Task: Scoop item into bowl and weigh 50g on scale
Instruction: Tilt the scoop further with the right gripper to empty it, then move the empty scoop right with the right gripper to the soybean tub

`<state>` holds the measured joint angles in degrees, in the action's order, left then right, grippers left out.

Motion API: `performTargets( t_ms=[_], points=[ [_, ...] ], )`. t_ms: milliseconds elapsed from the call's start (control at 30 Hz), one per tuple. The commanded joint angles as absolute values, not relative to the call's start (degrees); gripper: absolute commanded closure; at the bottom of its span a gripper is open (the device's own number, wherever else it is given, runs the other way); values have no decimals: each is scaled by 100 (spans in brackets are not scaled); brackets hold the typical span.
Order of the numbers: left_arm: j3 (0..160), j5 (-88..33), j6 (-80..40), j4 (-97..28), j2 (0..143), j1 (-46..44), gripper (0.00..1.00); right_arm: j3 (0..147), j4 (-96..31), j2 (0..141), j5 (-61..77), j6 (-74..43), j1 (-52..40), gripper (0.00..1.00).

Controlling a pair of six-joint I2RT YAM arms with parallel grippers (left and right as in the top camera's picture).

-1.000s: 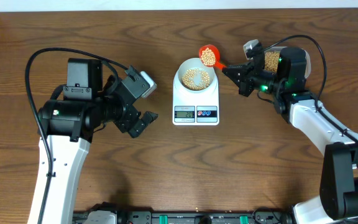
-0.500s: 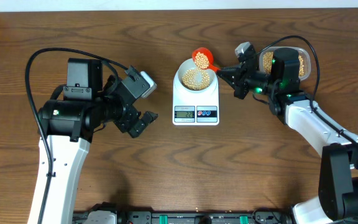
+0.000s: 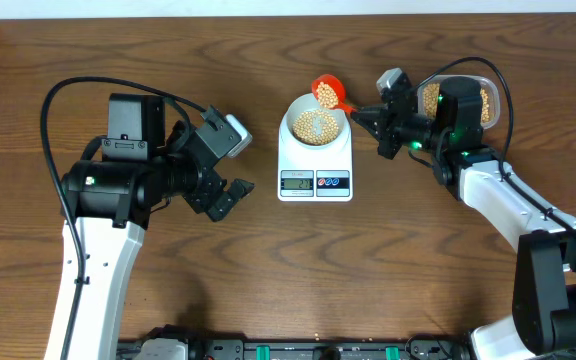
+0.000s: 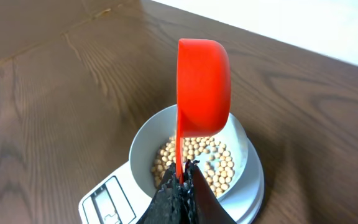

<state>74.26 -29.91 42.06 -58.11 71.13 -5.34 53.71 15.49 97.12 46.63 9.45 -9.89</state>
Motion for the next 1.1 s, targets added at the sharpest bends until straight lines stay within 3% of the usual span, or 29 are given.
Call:
performTargets(
  t_ms=[0, 1067],
  points=[
    [7524, -3087, 4261, -5826, 7072, -510, 2, 5384, 1706, 9762, 4930, 1251, -1024, 99],
    [7524, -3085, 4261, -5824, 7072, -510, 2, 5384, 1610, 9762, 4873, 1262, -1055, 99]
  ],
)
